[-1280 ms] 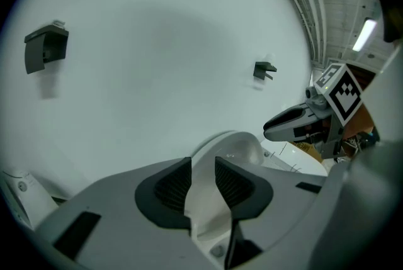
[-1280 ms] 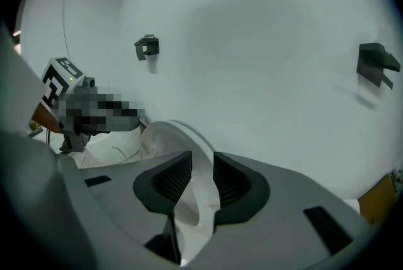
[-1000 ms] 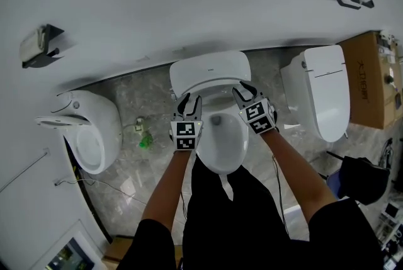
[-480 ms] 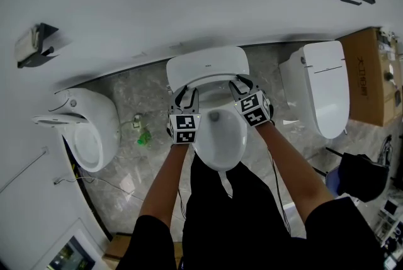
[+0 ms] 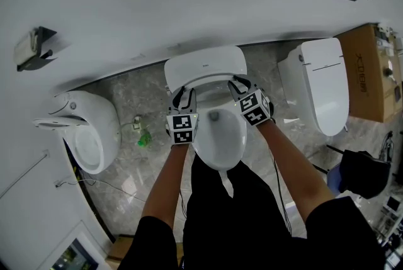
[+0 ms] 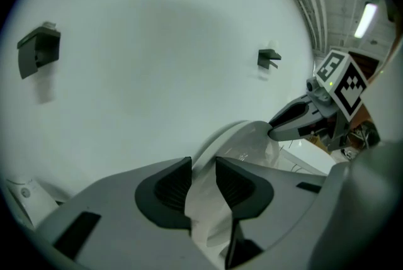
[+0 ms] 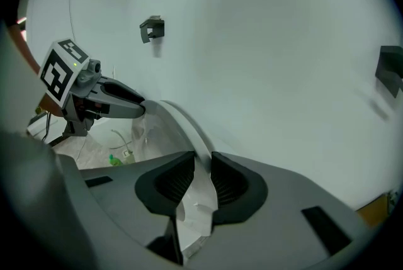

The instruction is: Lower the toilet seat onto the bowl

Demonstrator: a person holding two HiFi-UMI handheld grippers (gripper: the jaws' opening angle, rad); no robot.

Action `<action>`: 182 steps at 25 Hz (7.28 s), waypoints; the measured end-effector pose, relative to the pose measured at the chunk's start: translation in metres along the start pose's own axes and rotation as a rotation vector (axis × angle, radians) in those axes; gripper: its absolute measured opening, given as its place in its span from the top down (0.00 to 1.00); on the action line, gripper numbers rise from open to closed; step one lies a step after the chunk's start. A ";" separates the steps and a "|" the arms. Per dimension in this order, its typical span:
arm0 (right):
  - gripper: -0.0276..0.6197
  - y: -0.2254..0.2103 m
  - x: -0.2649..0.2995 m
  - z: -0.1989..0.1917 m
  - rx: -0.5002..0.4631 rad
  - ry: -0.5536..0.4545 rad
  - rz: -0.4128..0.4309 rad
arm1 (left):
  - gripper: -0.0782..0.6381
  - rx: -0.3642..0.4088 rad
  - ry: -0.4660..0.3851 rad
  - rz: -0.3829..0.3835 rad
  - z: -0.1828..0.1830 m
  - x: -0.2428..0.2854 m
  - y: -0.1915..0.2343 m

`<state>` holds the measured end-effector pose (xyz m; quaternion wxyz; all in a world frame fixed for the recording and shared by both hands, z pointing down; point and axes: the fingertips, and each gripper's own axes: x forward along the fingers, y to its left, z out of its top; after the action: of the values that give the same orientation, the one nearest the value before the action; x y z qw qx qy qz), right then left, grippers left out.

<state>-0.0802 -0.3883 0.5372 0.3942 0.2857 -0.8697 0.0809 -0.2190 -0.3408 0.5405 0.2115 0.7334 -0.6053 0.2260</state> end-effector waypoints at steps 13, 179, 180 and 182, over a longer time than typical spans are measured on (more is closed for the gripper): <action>0.80 0.026 -0.035 -0.019 0.024 -0.048 -0.028 | 0.72 -0.028 -0.022 -0.016 -0.016 -0.040 -0.024; 0.70 0.296 -0.124 -0.430 -0.005 0.291 0.055 | 0.66 0.077 0.343 -0.207 -0.437 -0.213 -0.245; 0.70 0.298 -0.122 -0.432 -0.004 0.293 0.056 | 0.66 0.078 0.343 -0.204 -0.440 -0.212 -0.244; 0.70 0.300 -0.119 -0.436 -0.007 0.299 0.060 | 0.66 0.080 0.344 -0.199 -0.444 -0.211 -0.245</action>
<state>0.0934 0.0701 0.7701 0.5176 0.2430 -0.8098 0.1314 -0.0469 0.1296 0.7665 0.3037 0.7479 -0.4755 0.3498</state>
